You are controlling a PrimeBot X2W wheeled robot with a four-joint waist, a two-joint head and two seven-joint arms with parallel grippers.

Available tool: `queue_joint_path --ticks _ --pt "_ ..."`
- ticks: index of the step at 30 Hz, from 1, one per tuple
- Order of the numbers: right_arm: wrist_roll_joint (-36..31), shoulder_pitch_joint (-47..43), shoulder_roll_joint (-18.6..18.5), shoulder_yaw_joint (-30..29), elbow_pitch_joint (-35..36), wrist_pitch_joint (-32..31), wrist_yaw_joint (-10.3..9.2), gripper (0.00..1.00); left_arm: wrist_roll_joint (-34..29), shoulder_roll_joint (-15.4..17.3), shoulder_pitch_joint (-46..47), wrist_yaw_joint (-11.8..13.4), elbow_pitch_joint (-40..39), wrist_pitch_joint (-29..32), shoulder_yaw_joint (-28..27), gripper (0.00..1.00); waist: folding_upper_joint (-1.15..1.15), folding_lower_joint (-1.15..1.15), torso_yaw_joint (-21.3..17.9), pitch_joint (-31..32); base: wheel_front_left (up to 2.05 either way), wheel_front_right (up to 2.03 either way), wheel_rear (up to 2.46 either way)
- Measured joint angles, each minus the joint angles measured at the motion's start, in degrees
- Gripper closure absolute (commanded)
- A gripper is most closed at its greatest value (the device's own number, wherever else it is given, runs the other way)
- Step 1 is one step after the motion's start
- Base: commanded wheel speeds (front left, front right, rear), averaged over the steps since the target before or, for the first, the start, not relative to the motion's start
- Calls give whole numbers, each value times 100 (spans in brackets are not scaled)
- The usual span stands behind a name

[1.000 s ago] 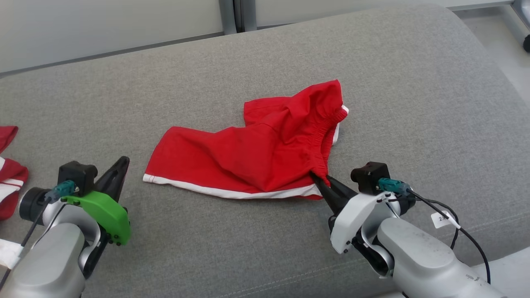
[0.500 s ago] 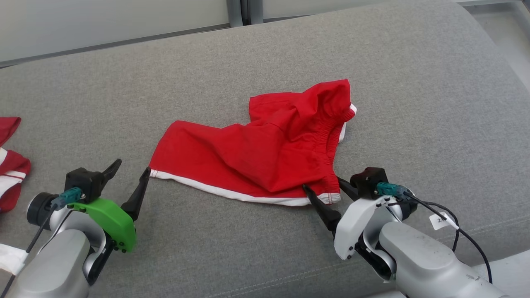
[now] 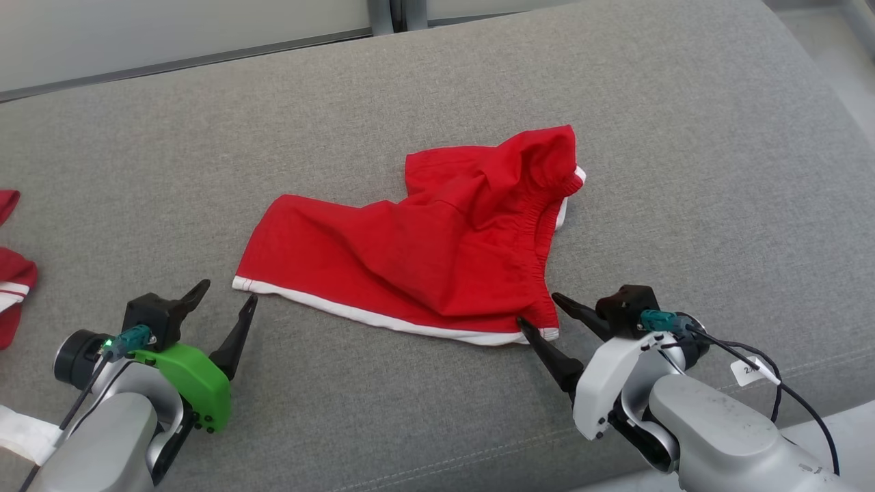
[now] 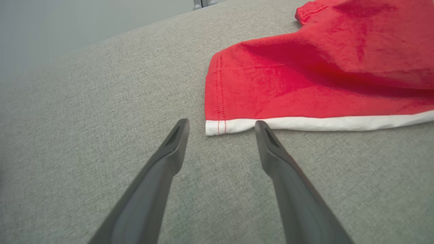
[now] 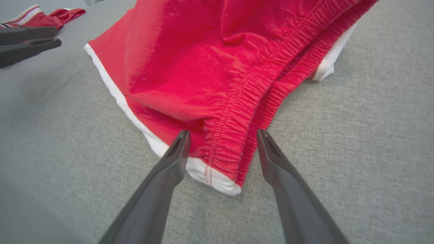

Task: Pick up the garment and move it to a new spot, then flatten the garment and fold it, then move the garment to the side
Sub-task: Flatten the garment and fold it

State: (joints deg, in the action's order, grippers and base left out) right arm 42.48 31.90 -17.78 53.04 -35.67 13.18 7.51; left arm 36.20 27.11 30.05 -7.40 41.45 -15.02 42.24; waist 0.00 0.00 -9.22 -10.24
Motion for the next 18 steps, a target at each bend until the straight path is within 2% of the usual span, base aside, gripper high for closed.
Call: queue_joint_path --ticks 18 --pt "-179 -79 -23 -62 456 -310 -1 0 432 -29 376 0 662 0 442 0 0 0 -291 -185 0 0 0"
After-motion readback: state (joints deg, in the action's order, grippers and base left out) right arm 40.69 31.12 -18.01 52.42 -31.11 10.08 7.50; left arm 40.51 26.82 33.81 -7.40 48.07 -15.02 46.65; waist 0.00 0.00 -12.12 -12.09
